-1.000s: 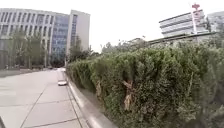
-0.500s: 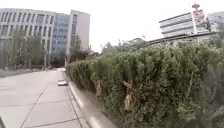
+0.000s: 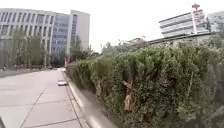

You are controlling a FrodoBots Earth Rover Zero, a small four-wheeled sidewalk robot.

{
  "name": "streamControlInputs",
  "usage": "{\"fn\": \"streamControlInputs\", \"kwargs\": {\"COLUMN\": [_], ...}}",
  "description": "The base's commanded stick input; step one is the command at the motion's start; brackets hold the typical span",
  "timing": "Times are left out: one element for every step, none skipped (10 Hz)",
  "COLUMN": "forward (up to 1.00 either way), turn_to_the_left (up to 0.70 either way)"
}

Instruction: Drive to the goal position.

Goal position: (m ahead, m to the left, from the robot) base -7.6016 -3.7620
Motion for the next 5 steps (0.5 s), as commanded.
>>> {"fn": "streamControlInputs", "kwargs": {"forward": [0.05, 0.05, 0.05, 0.05, 0.05], "turn_to_the_left": [0.00, 0.00, 0.00, 0.00, 0.00]}}
